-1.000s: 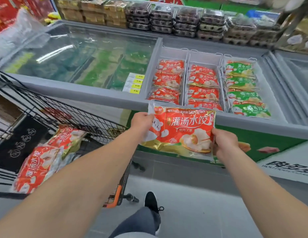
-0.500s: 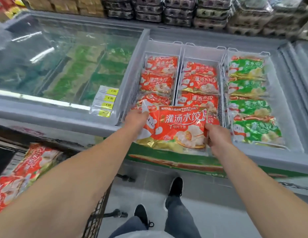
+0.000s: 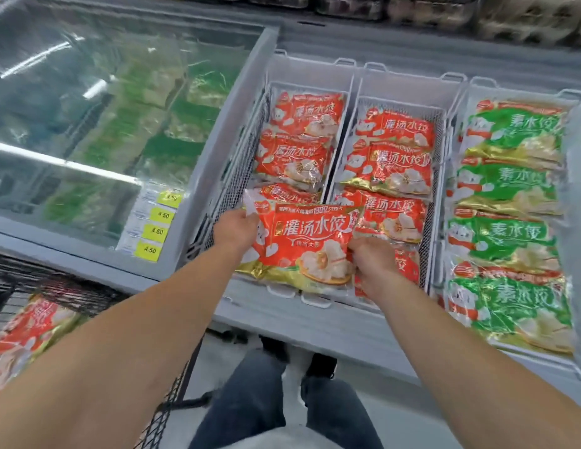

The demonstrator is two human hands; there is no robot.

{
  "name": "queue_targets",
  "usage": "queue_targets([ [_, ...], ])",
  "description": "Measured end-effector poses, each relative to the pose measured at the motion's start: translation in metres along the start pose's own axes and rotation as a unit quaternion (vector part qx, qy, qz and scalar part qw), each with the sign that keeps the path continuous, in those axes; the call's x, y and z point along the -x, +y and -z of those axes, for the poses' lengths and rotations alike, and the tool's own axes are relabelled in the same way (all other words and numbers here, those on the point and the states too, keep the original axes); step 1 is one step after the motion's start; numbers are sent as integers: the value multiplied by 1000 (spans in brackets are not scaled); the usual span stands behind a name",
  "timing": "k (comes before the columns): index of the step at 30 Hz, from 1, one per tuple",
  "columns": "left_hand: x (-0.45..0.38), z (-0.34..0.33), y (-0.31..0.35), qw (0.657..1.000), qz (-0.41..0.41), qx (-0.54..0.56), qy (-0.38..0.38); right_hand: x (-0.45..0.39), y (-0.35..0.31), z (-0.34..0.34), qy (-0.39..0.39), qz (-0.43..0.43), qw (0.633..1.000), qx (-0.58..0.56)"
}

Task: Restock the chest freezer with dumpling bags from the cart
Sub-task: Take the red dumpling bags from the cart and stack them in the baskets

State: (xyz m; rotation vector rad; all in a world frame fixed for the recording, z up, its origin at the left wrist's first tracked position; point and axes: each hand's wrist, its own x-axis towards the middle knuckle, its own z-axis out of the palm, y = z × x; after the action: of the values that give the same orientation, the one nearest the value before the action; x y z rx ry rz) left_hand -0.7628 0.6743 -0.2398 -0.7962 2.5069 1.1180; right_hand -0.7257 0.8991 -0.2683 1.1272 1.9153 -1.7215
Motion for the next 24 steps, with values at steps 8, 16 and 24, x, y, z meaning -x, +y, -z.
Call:
queue_targets([
  [8, -67, -14, -20, 997, 75, -1, -26, -30, -8, -51, -26, -30, 998, 52],
  [16, -129, -27, -27, 996, 89, -4, 10, -64, -31, -102, -28, -48, 995, 84],
  [24, -164, -43, -13, 998, 26, 54, 32, -96, -60, -133, -29, -18, 995, 93],
])
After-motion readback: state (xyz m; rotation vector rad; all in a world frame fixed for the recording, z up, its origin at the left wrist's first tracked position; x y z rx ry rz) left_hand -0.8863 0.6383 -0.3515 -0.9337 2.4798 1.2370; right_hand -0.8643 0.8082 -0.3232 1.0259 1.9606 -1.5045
